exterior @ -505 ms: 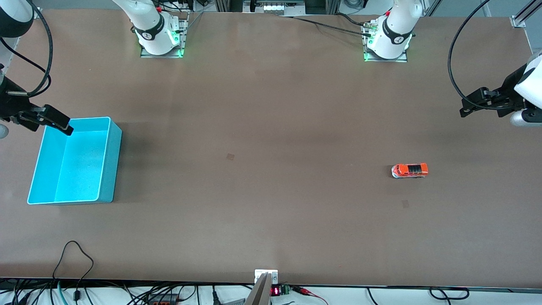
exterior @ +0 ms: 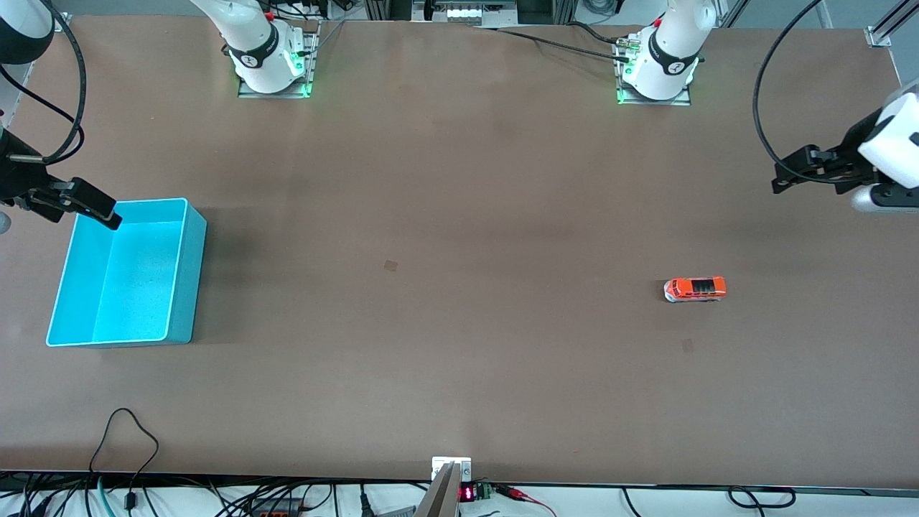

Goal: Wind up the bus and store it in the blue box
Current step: 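Move the left gripper toward the orange toy car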

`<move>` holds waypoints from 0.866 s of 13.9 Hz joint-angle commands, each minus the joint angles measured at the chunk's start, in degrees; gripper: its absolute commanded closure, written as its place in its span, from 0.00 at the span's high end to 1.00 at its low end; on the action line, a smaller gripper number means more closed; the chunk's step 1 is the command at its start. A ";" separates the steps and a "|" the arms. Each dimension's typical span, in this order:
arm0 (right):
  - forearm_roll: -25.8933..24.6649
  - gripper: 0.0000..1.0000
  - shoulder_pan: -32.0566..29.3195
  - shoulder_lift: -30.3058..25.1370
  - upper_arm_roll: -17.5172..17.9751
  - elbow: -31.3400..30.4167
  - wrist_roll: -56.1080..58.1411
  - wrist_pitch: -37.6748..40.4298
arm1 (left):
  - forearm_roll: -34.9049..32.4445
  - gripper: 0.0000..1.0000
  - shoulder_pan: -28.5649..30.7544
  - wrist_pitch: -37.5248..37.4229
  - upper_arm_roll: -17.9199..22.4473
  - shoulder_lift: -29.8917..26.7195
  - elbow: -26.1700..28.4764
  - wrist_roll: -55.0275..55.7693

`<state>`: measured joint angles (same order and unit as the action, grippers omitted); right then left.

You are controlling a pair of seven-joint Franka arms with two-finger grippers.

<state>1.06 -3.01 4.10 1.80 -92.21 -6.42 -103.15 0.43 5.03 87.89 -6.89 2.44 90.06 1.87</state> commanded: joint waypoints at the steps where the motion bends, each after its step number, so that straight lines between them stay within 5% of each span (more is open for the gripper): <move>1: 0.35 1.00 0.02 -0.76 -0.04 -0.34 0.00 0.67 | 0.54 1.00 -0.63 -2.72 -1.89 -0.43 0.73 3.22; 8: 0.44 1.00 -0.59 -0.59 -0.30 -0.43 -0.44 2.25 | -1.57 1.00 -3.09 -3.95 -6.91 8.71 0.03 2.09; 12: 0.44 1.00 -1.56 -0.50 -0.30 -0.43 -0.09 2.87 | -1.66 1.00 -2.66 0.68 -6.91 14.07 2.56 -14.20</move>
<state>1.06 -3.73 4.11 1.36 -92.36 -6.46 -100.91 -0.08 2.03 86.00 -13.62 14.38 91.90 -3.88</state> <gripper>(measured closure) 0.000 0.000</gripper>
